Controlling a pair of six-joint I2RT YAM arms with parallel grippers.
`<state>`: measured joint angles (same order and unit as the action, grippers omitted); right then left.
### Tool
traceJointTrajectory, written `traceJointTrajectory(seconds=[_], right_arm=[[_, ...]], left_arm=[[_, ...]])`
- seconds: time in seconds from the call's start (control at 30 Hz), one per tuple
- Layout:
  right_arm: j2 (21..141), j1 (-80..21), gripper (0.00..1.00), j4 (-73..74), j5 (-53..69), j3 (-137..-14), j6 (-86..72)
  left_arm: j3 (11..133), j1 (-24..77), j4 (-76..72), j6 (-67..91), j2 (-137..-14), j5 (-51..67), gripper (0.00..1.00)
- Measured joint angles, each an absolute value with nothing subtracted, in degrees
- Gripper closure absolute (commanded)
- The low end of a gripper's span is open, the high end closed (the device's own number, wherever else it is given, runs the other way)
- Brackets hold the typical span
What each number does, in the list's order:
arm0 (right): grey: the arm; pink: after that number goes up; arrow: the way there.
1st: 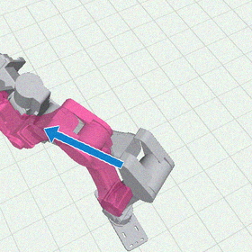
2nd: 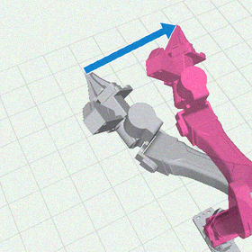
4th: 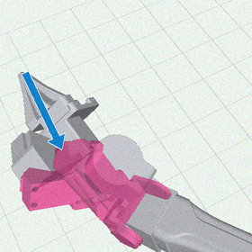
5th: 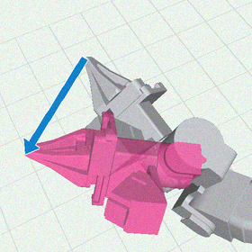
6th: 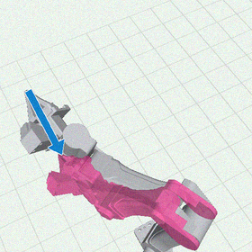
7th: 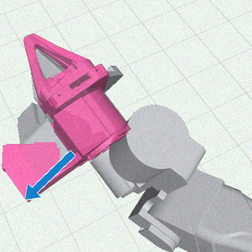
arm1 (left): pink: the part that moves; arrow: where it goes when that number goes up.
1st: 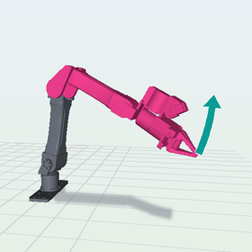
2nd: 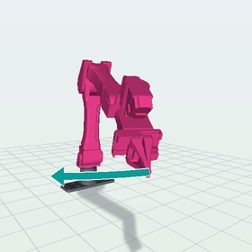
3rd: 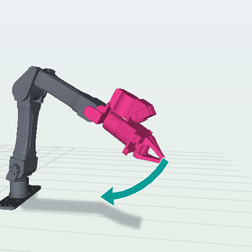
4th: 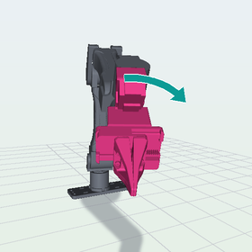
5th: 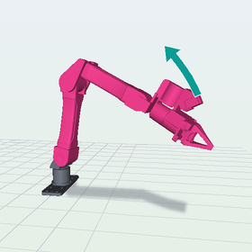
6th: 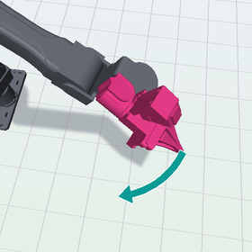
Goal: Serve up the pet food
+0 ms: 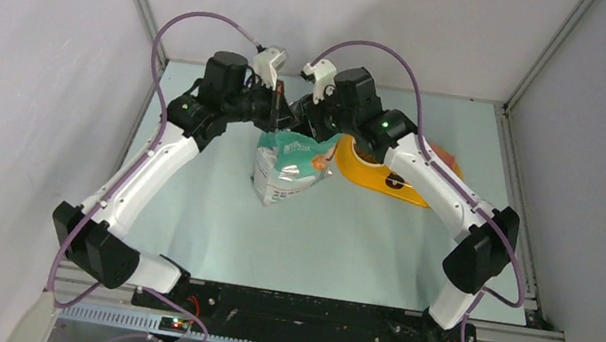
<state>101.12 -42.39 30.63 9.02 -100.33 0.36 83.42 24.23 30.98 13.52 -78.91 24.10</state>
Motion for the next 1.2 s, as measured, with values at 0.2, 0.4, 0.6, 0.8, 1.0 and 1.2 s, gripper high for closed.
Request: traceJointTrajectory(seconds=[0.2,0.4,0.6,0.8,1.0,1.2], right_arm=[[101.19,-39.53,1.00,28.86,16.82,-99.37,-1.39],[101.91,-37.74,1.00,28.88,25.06,-99.74,-3.29],[102.13,-36.51,1.00,28.53,28.53,-99.92,-4.45],[102.13,-35.03,1.00,27.68,32.14,-99.92,-7.73],[102.13,-33.58,1.00,26.15,37.34,-99.92,-12.40],[102.08,-33.28,1.00,25.34,38.54,-99.79,-14.68]], left_arm=[[83.42,22.90,30.96,13.45,-79.05,24.73,1.00],[83.15,22.57,30.79,12.27,-79.00,25.30,1.00],[82.17,22.57,29.65,10.52,-78.59,25.87,1.00],[82.17,22.57,29.23,9.21,-78.59,26.00,1.00],[82.17,22.57,29.32,7.64,-78.32,26.11,1.00],[82.17,22.41,29.74,7.22,-78.11,26.17,1.00]])
